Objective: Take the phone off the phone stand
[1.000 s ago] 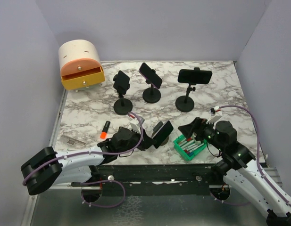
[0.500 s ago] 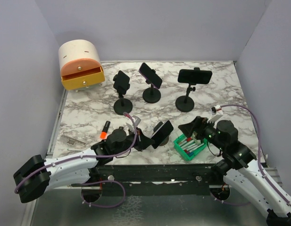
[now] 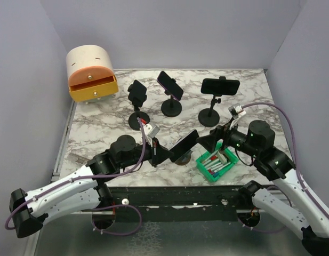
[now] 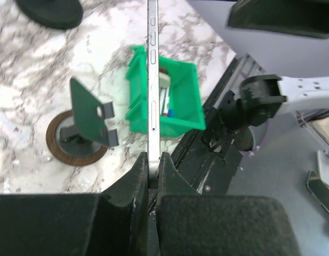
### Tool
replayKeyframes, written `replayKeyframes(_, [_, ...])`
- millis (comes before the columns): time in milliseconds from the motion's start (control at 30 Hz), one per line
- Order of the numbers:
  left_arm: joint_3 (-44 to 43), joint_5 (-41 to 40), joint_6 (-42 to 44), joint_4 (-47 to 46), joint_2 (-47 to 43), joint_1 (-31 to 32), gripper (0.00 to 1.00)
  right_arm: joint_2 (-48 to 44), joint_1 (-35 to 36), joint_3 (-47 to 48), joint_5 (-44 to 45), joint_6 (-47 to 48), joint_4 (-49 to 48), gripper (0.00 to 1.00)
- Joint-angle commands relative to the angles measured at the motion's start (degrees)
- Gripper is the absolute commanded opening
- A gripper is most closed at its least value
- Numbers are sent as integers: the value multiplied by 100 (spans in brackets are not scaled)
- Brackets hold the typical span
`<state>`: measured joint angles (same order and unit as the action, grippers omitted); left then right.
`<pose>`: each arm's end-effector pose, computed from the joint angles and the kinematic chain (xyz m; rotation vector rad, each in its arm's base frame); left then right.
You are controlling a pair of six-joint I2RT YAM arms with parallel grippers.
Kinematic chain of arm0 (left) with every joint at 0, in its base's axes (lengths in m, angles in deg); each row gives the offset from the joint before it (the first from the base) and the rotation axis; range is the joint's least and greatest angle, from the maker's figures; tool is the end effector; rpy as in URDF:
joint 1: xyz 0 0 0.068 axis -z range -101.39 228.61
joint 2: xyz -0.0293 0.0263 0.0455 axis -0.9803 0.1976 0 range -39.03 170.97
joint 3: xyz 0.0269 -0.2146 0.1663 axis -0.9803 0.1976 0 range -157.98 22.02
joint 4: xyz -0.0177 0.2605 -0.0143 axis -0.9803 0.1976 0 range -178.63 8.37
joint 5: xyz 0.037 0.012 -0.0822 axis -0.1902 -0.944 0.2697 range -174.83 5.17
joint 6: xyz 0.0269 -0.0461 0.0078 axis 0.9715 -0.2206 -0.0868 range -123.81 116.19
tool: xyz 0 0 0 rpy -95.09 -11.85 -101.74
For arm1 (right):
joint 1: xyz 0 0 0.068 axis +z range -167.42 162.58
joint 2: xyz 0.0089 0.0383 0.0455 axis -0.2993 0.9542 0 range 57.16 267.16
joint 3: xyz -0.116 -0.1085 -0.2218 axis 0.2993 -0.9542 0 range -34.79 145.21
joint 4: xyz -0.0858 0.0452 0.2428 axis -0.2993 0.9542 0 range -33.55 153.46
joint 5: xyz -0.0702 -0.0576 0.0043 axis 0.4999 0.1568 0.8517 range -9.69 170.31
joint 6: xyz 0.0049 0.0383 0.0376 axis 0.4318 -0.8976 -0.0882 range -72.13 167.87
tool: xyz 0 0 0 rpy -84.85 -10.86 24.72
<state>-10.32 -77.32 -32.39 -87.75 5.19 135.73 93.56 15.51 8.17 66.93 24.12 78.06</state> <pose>0.0991 -0.1617 0.2818 0.5805 1.8671 -1.1547 0.1205 0.0878 0.3296 -0.3251 1.8962 0.8951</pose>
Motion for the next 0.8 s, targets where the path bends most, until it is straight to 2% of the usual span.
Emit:
replayKeyframes(0, [-1032, 856, 972, 1103, -150, 27, 0, 341, 22, 719, -1347, 1215, 428, 93])
replayKeyframes(100, [-1437, 1072, 1342, 1583, -190, 27, 0, 422, 30, 1193, -1775, 1665, 617, 93])
replayKeyframes(300, [-1818, 1686, 1832, 2121, -226, 27, 0, 494, 97, 1739, -2542, 1974, 622, 93])
replayKeyframes(500, [-1859, 2324, 2102, 2315, -194, 27, 0, 893, 391, 2061, -2890, 2146, 1082, 92])
replayKeyframes(767, [-1976, 2435, 2581, 2355, -197, 27, 0, 1477, 741, 2483, -2922, 2228, 1824, 89])
